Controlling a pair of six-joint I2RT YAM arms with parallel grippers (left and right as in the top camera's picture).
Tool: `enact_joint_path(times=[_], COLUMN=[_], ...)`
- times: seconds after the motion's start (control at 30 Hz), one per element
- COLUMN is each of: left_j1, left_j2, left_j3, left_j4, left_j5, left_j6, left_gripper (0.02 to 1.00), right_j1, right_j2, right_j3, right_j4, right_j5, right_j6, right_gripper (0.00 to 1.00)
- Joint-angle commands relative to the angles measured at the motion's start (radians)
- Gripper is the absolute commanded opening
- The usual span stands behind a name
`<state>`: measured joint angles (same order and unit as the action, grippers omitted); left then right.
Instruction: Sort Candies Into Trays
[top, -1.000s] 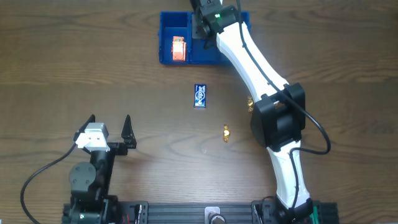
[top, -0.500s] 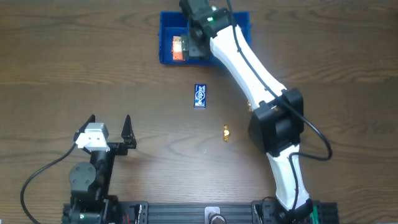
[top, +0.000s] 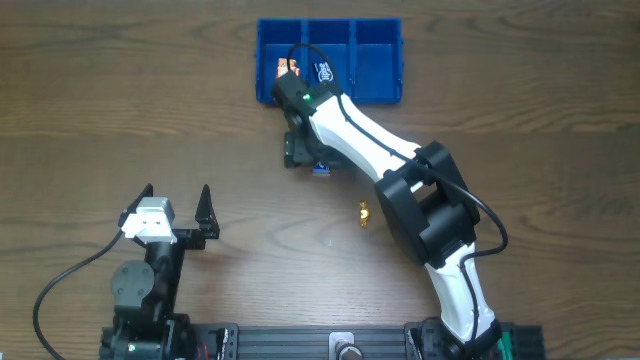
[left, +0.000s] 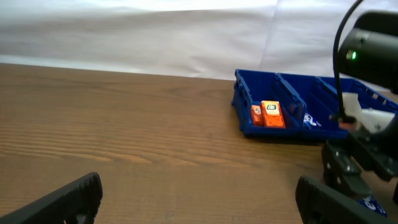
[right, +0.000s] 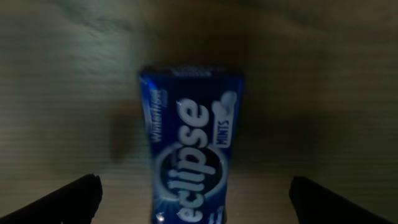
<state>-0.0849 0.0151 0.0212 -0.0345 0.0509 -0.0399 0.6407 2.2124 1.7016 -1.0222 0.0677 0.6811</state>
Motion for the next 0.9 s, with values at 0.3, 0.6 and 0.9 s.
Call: enact_joint_path(times=[0.3, 0.6, 0.9], left_j1=[0.006, 0.006, 0.006], left_j2=[-0.004, -0.004, -0.004], left_j3=[-0.016, -0.016, -0.016], left_j4=[-0.042, -0.042, -0.042], left_j5=[-0.006, -0.006, -0.006], left_j6=[0.007, 0.007, 0.007], left_gripper=[0.996, 0.998, 0.998], right_j1=[-0.002, -0.002, 0.018], right_j2=[0.023, 0.023, -0.098], right_j3=[-0.027, -0.027, -0.026], right_j4=[0.054, 0.063, 0.059], right_j5=[-0.002, 0.005, 0.031], right_j6=[0.030, 0.029, 0.025], right_gripper=[0.649, 0.327, 0.130])
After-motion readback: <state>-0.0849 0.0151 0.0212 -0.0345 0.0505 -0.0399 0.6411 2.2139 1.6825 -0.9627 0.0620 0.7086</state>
